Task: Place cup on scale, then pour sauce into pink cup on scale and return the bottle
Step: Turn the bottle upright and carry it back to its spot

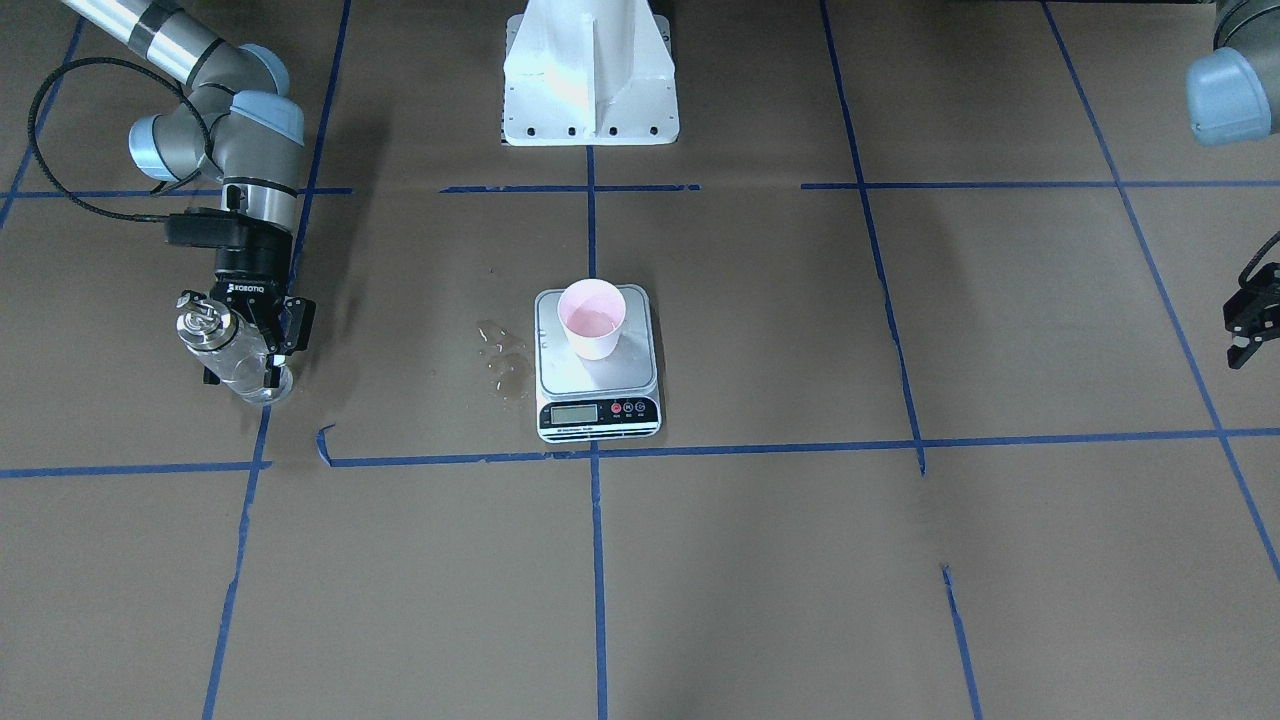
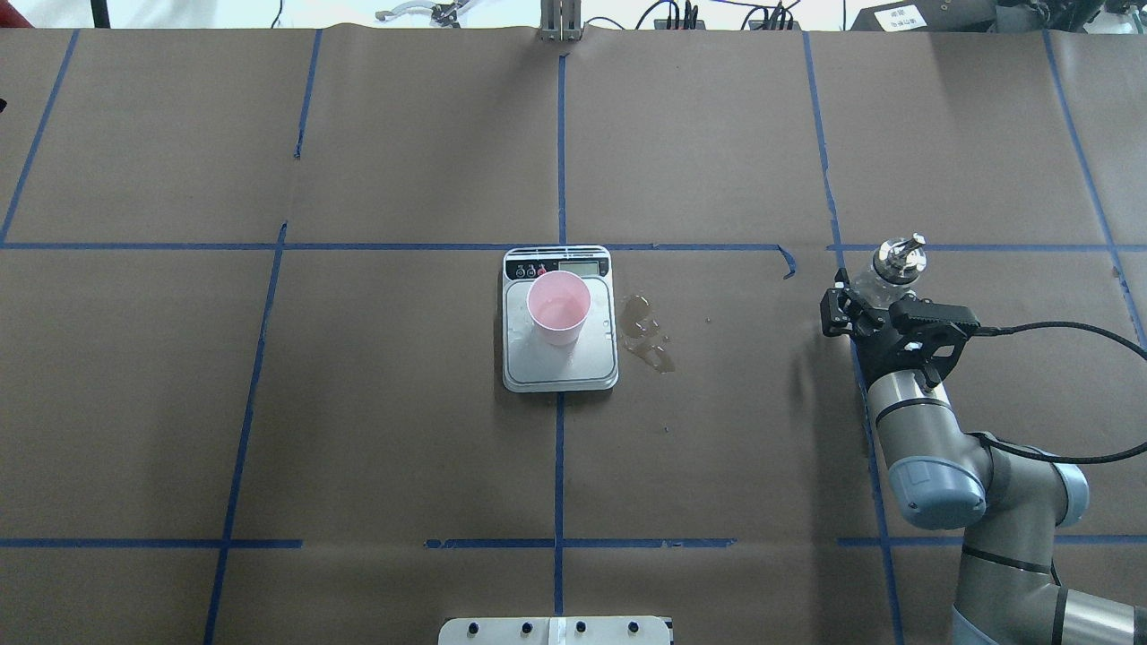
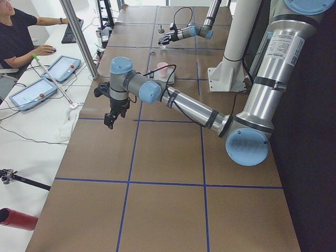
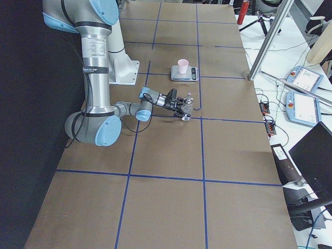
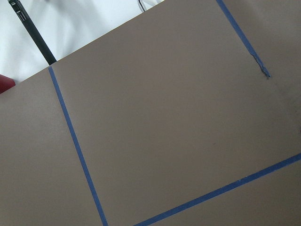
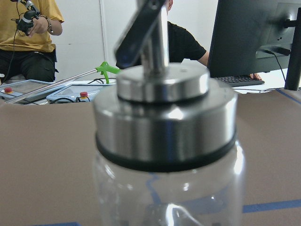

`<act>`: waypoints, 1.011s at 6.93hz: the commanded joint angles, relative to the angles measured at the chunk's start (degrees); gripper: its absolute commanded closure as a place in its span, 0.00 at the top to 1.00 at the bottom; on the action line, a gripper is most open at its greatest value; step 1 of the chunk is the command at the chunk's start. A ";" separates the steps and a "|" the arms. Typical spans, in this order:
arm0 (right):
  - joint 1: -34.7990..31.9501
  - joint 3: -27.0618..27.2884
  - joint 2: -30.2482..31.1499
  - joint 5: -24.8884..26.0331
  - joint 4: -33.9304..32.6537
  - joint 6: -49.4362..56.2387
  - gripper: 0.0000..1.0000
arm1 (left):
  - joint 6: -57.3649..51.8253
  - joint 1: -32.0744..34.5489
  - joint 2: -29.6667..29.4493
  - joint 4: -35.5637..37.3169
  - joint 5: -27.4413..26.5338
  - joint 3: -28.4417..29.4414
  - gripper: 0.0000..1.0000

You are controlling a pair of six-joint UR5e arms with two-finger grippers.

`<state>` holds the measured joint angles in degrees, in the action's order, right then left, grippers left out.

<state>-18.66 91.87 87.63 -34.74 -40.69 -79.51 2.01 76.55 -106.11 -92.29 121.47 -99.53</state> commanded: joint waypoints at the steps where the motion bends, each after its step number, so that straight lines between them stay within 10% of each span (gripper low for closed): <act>1: 0.02 -0.03 -0.01 -0.85 0.00 -0.03 1.00 | 0.01 0.00 -0.15 0.00 0.00 0.04 1.00; 7: -0.68 6.27 2.53 -11.48 -0.53 0.06 1.00 | 0.10 0.00 -0.33 0.09 0.00 0.13 1.00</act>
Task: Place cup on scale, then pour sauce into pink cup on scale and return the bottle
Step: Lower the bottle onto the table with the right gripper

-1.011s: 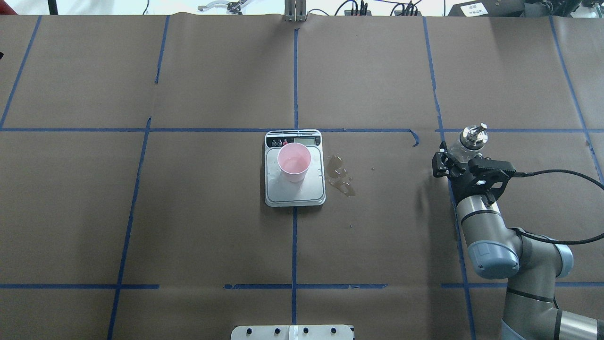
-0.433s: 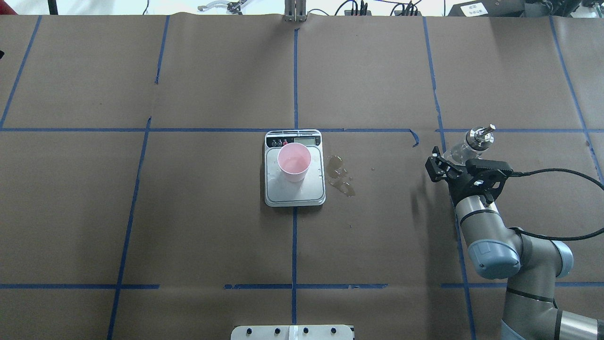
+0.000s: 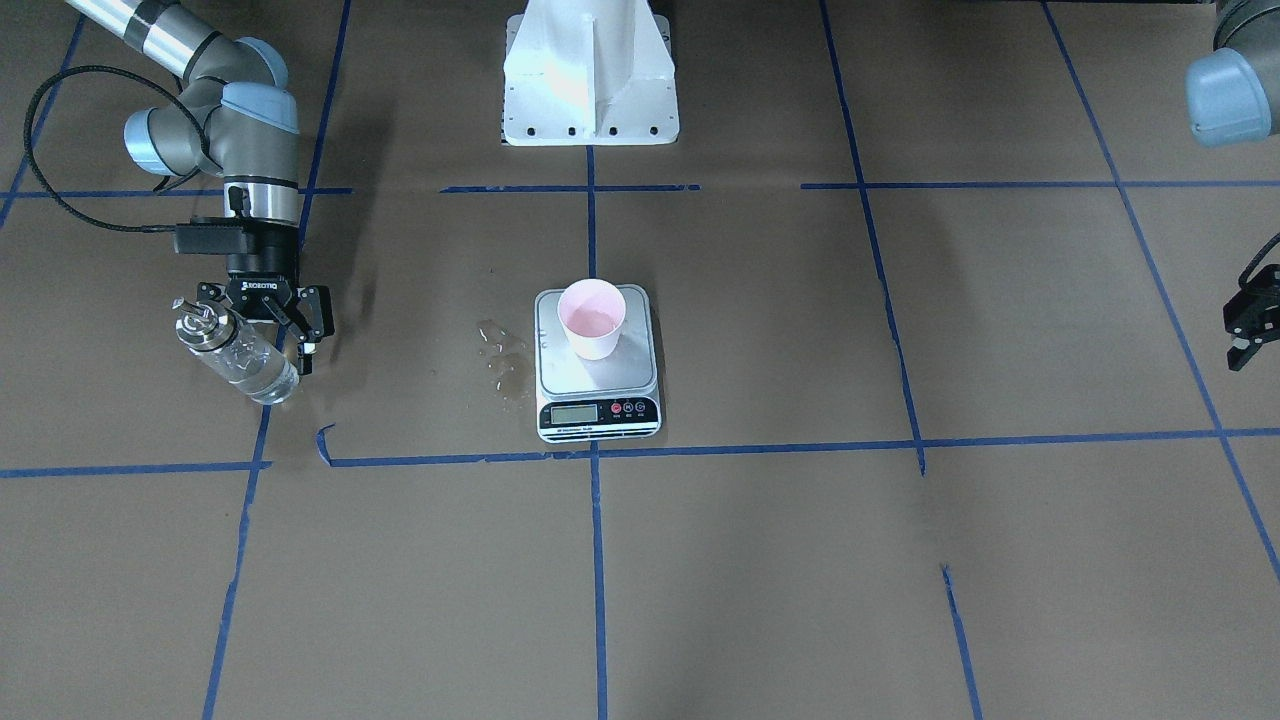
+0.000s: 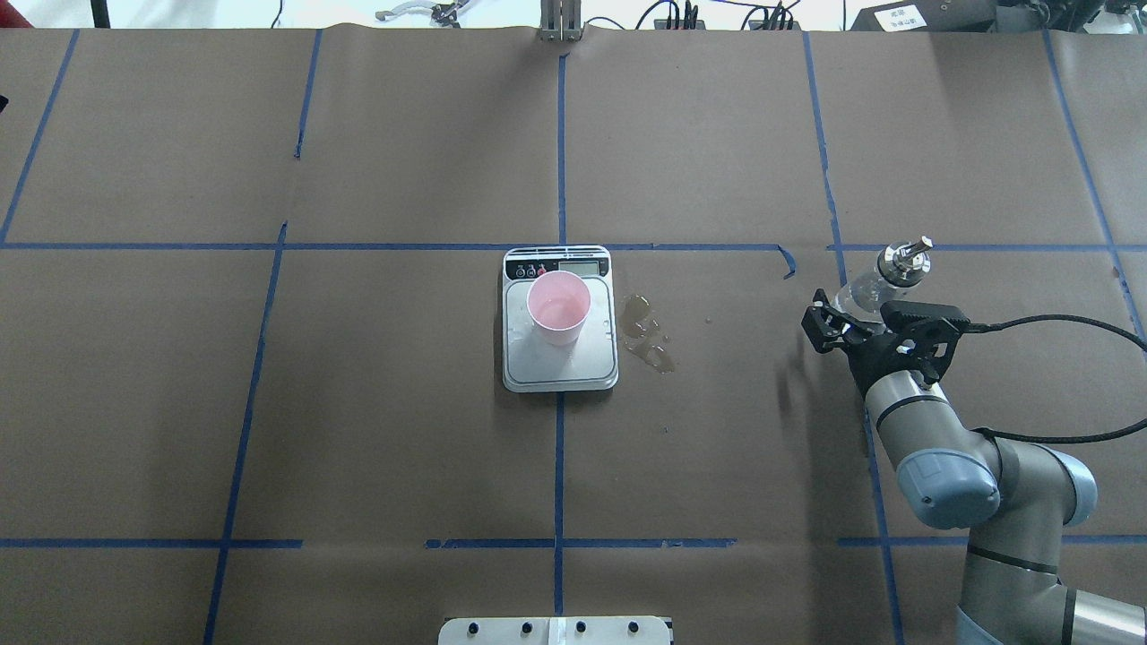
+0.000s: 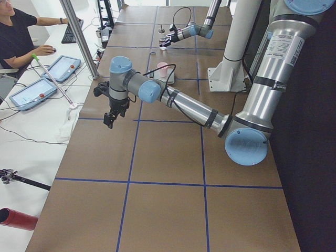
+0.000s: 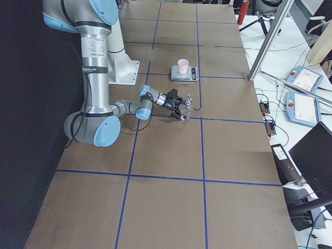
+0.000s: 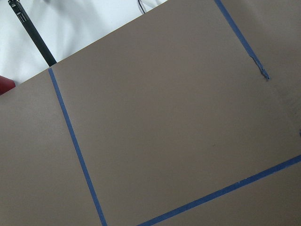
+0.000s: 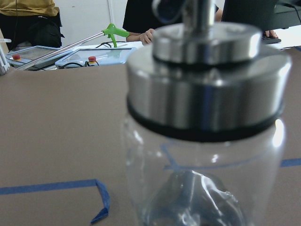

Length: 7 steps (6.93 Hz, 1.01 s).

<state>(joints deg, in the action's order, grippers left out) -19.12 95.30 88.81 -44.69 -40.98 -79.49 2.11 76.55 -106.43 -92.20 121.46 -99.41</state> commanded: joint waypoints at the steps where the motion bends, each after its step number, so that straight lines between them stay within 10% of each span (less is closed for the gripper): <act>1: -0.39 6.27 3.97 -2.67 -1.64 0.12 1.00 | 0.00 0.00 0.08 0.00 0.00 0.09 1.00; 4: -0.30 9.02 5.32 -2.86 -6.56 0.29 1.00 | 0.18 0.00 0.00 0.00 0.00 0.09 1.00; 7: -0.21 28.49 4.96 -11.88 -37.28 0.65 1.00 | 0.26 0.00 0.00 0.00 0.09 -0.26 1.00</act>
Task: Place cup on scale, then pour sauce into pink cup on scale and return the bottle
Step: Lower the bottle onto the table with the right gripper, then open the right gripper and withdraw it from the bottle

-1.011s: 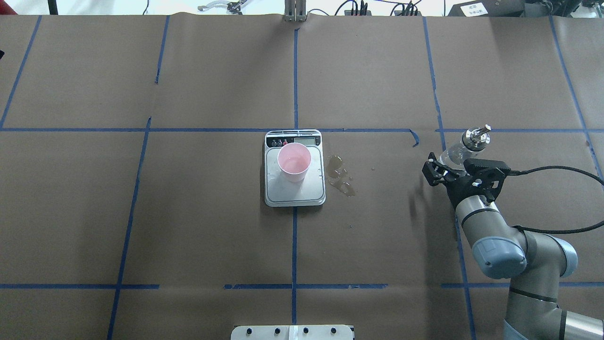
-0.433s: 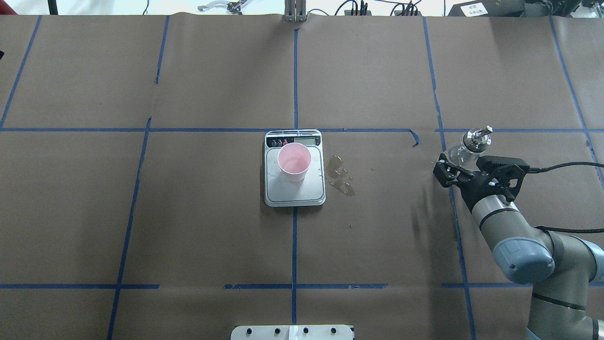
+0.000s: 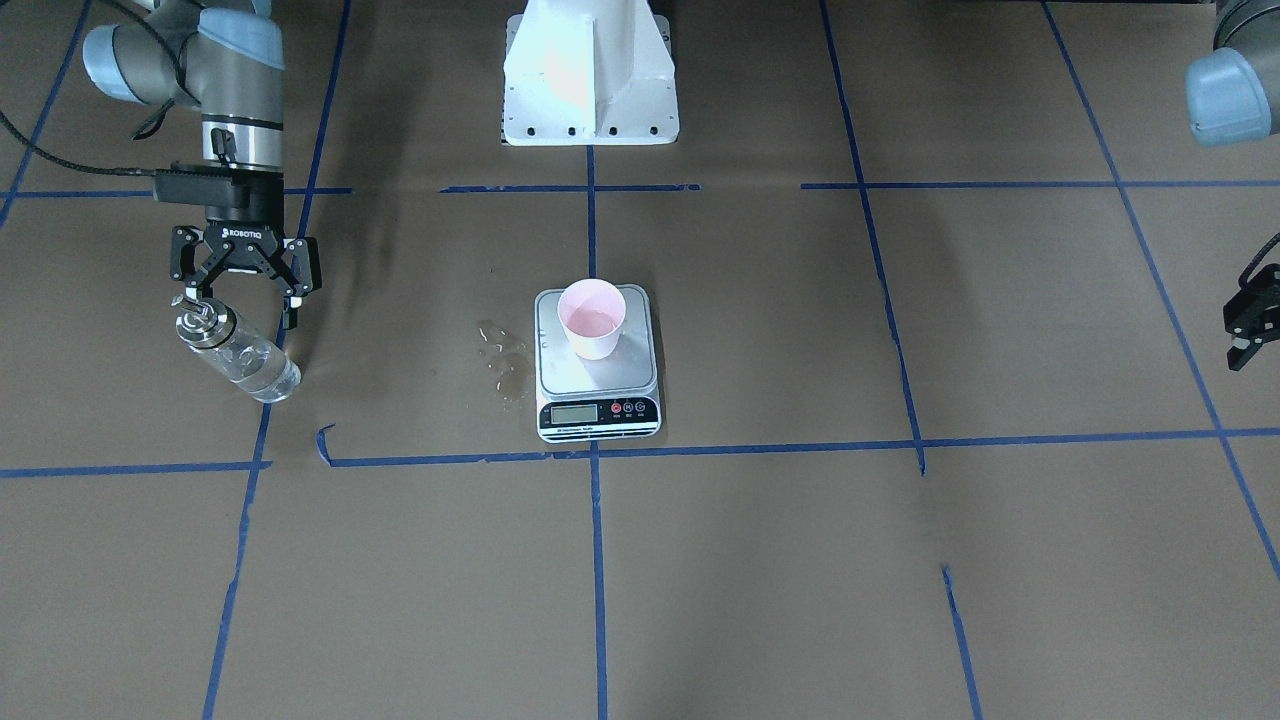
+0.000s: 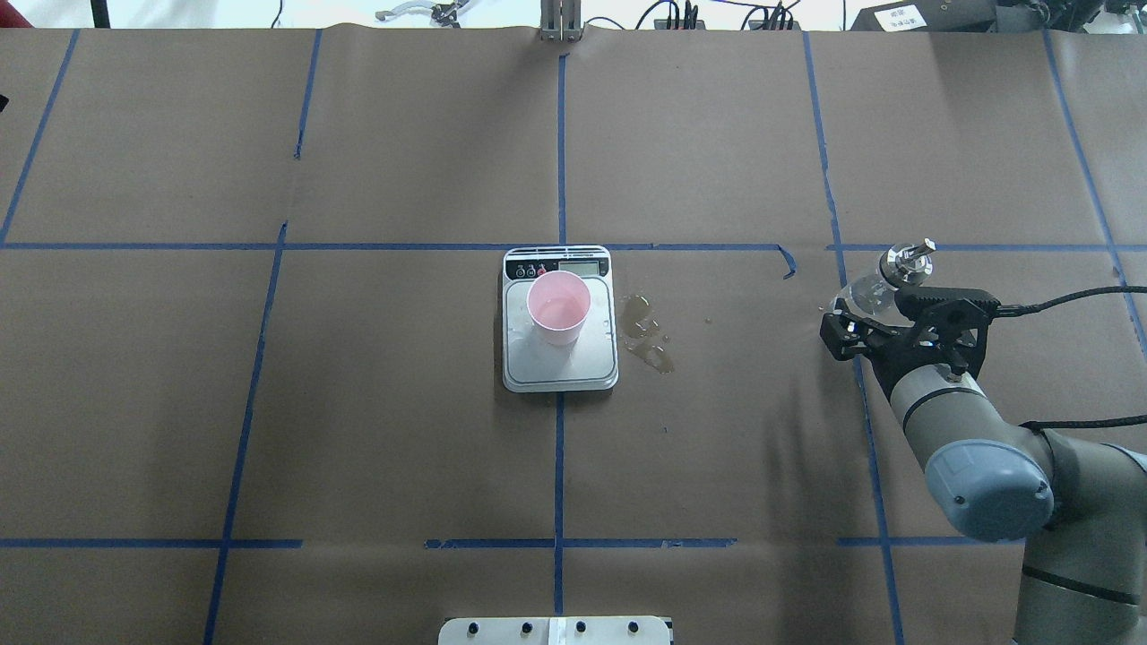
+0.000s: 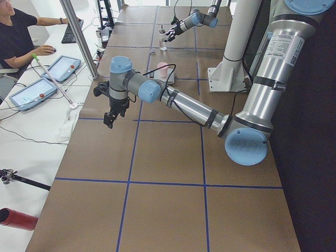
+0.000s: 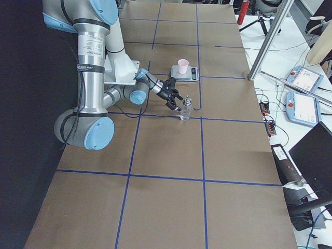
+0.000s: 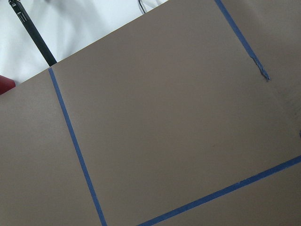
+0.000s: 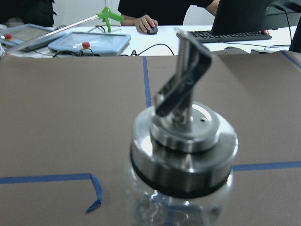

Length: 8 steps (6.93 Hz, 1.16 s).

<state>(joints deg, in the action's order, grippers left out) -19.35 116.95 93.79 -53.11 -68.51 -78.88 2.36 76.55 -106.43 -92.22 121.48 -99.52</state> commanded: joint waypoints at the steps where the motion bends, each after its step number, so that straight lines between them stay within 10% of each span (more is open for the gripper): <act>1: -0.51 7.32 0.26 -8.27 -9.98 0.22 1.00 | 0.02 0.00 -0.09 -0.07 0.07 -0.23 1.00; 4: -16.00 18.36 -0.71 -38.55 -26.89 13.50 1.00 | 0.02 0.00 -0.18 0.02 -0.02 -0.23 1.00; 8: -49.59 9.05 -1.67 -72.88 -29.32 56.37 1.00 | -0.25 1.39 0.00 0.11 0.16 -0.23 1.00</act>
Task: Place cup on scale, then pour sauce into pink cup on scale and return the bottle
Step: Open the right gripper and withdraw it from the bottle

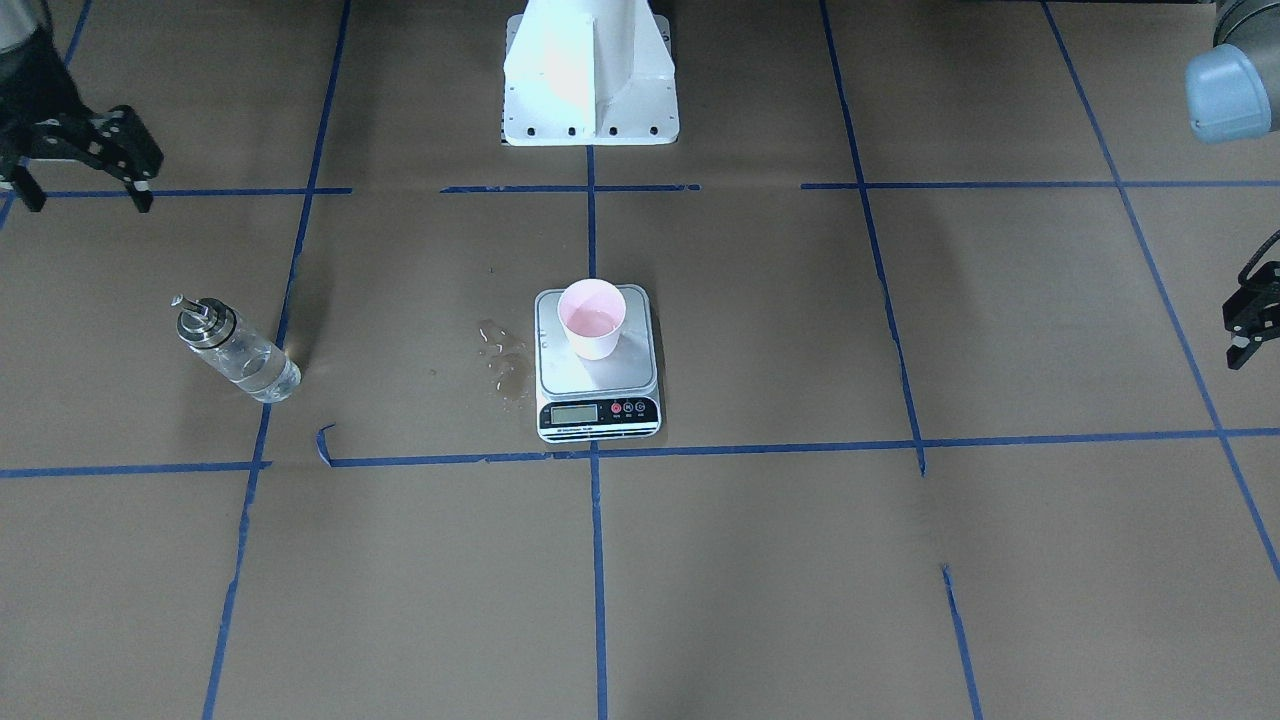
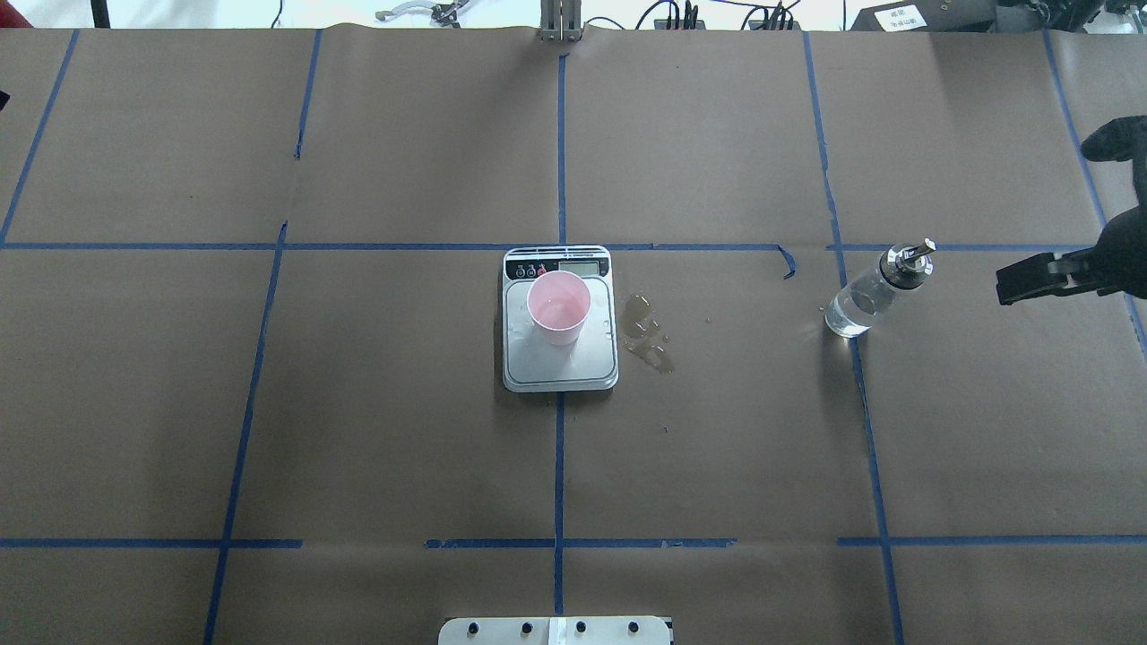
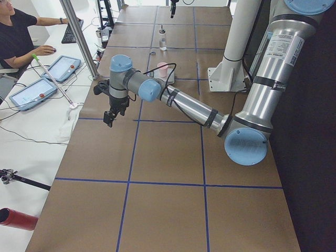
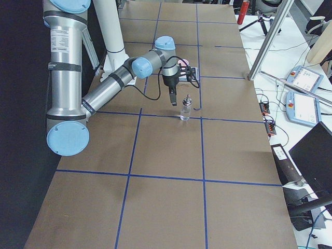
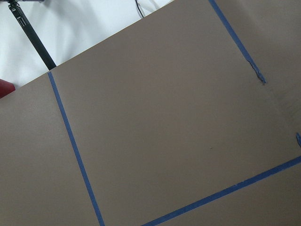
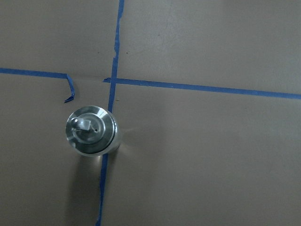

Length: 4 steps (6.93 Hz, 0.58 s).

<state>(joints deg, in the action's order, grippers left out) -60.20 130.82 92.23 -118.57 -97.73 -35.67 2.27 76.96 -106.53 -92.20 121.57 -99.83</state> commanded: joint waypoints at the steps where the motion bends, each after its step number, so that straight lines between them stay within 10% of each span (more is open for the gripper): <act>1: -12.97 -9.23 -0.04 -8.51 -0.01 21.78 1.00 | -0.95 3.09 0.61 0.18 1.29 0.51 1.00; 4: -23.19 -22.87 -0.57 -14.67 0.08 40.91 1.00 | -22.23 12.92 5.70 0.09 9.71 8.56 1.00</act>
<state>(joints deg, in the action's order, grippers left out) -80.45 112.34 91.55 -132.01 -97.68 -0.44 -10.90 85.79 -102.57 -91.91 128.28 -95.46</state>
